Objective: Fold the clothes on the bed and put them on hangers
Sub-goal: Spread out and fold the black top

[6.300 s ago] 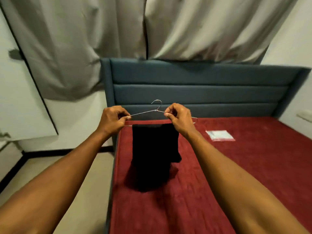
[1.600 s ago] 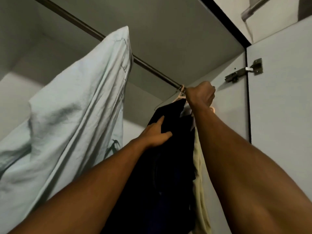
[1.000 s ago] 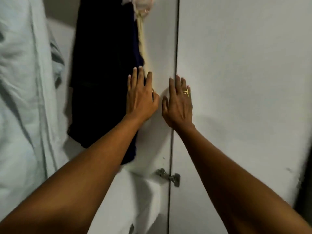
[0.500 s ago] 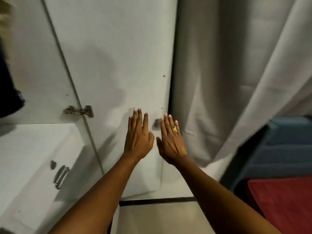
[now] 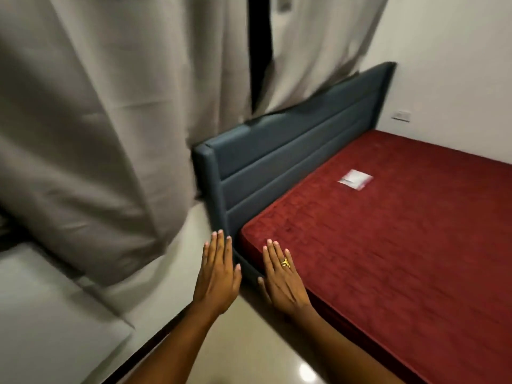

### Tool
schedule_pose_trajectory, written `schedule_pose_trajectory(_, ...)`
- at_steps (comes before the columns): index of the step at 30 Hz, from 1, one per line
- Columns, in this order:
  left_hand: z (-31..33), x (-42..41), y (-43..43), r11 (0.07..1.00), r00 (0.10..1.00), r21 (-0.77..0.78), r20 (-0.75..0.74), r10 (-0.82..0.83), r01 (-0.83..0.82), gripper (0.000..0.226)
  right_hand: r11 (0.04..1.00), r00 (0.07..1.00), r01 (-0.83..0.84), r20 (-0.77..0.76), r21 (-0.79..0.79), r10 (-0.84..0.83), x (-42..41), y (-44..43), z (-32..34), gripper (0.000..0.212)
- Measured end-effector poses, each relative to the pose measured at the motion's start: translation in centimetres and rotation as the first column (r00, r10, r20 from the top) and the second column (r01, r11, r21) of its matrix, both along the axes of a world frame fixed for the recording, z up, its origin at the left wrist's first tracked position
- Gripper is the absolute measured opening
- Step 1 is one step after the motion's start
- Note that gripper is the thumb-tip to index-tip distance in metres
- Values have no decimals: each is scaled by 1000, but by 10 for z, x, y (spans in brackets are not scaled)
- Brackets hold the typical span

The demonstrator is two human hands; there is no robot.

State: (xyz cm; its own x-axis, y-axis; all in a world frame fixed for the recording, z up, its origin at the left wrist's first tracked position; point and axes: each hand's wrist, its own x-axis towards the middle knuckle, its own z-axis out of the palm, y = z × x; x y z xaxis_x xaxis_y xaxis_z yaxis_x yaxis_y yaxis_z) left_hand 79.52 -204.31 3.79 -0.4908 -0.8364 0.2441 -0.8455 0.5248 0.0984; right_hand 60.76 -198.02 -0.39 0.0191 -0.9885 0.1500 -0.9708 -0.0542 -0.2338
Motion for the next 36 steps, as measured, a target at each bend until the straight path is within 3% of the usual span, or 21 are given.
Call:
schedule_pose_trajectory(3, -22, -112, 25, 974, 973, 51, 47, -225, 223, 73, 980, 979, 198, 40, 15, -199, -109, 53, -21, 73)
schedule_pose_trajectory(9, -53, -313, 85, 830, 830, 102, 55, -555, 548, 72, 864, 861, 502, 69, 44, -504, -271, 159, -32, 70)
schedule_pose_trajectory(16, -55, -505, 196, 560, 560, 150, 48, -827, 815, 71, 581, 585, 805, 4, 119, -811, -393, 310, -29, 70)
schedule_pose_trajectory(23, -64, -628, 278, 318, 313, 231, 61, -948, 919, 71, 305, 320, 934, -51, 187, -946, -461, 416, -27, 71)
schedule_pose_trajectory(32, -70, -764, 360, 147, 149, 314, 18, -989, 938, 70, 33, 42, 989, -62, 143, -997, -550, 505, -12, 71)
schedule_pose_trajectory(36, -67, -828, 408, 92, 87, 345, 31, -996, 934, 71, 45, 59, 985, -83, 166, -995, -602, 551, -16, 67)
